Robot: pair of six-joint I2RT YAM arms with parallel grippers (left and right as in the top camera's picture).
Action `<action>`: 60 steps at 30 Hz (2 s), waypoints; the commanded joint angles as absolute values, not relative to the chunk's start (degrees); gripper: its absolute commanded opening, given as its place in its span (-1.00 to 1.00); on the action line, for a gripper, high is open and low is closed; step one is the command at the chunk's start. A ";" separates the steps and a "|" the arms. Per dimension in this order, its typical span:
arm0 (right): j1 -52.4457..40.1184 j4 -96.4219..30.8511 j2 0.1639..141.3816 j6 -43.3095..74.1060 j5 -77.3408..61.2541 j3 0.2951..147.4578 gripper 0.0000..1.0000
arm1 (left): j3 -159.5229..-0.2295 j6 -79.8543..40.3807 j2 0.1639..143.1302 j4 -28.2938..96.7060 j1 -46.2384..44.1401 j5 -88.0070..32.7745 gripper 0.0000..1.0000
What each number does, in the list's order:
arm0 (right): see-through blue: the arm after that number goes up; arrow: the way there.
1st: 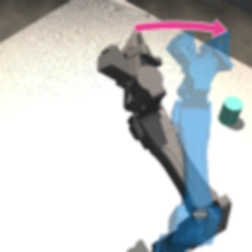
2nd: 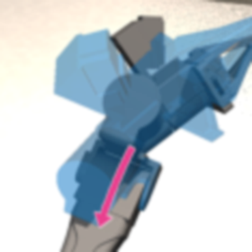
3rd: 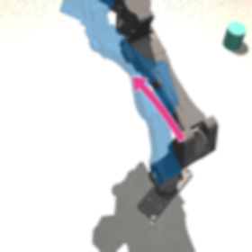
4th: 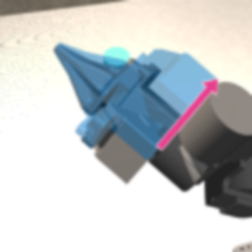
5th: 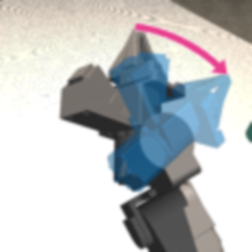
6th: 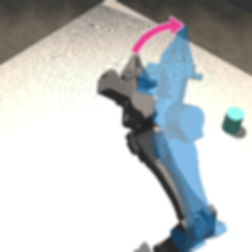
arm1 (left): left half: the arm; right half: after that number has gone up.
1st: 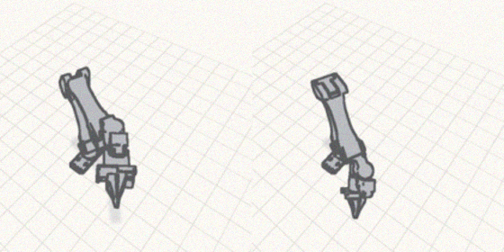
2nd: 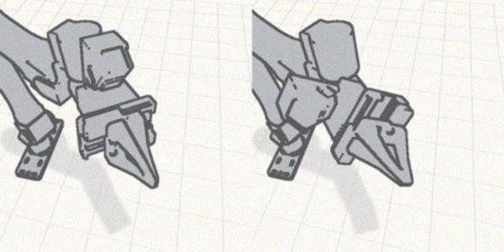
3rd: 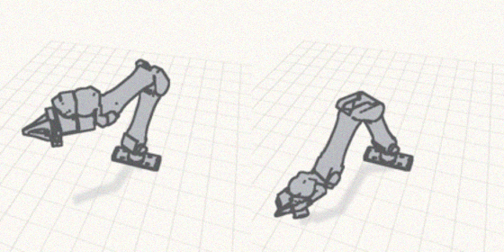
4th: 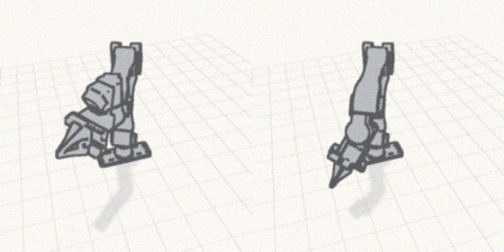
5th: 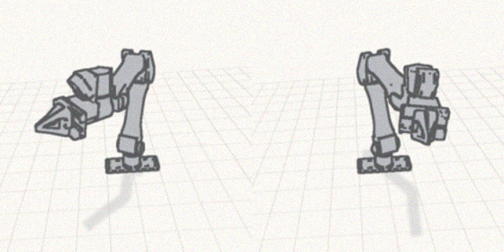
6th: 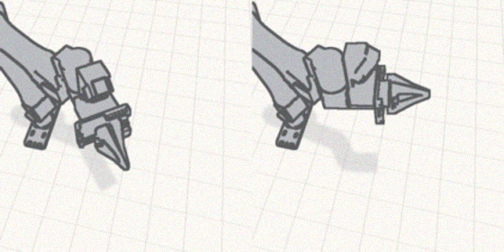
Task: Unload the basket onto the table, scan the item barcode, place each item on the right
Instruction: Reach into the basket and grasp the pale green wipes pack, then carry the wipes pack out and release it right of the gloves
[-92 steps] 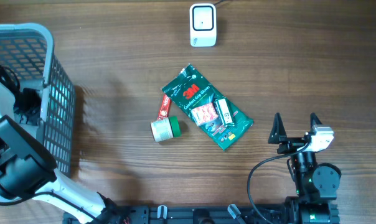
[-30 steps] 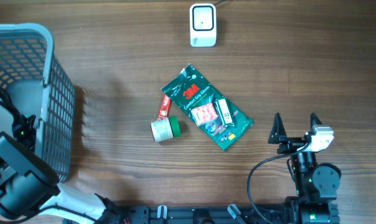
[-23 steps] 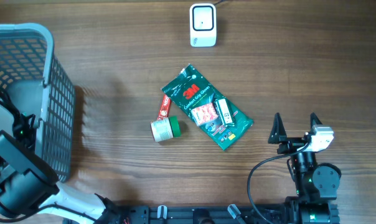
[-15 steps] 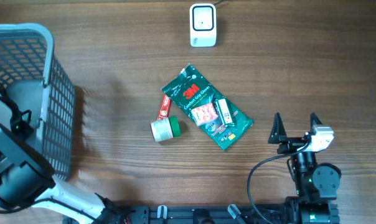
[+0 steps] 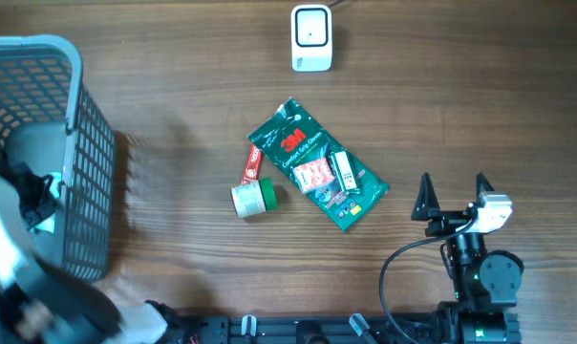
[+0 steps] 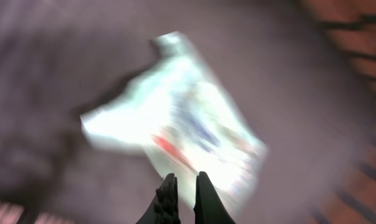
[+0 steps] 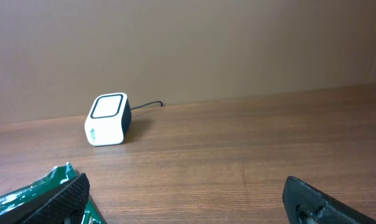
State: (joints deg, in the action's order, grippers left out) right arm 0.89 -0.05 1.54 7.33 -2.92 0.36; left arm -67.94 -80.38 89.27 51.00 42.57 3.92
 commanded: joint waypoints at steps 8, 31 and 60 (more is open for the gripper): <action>0.60 0.08 1.34 7.60 -2.61 0.30 1.00 | -68.58 -76.07 50.35 50.43 42.50 8.56 -0.04; 0.60 0.08 1.34 7.60 -2.61 0.30 1.00 | -68.55 -101.95 106.19 51.79 42.57 1.96 1.00; 0.60 0.08 1.34 7.60 -2.61 0.30 0.99 | -92.71 -52.71 55.11 60.71 15.55 -18.24 -0.92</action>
State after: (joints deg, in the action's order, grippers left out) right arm 0.89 -0.05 1.54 7.33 -2.92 0.36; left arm -94.06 -58.43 55.59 55.61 30.02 -28.29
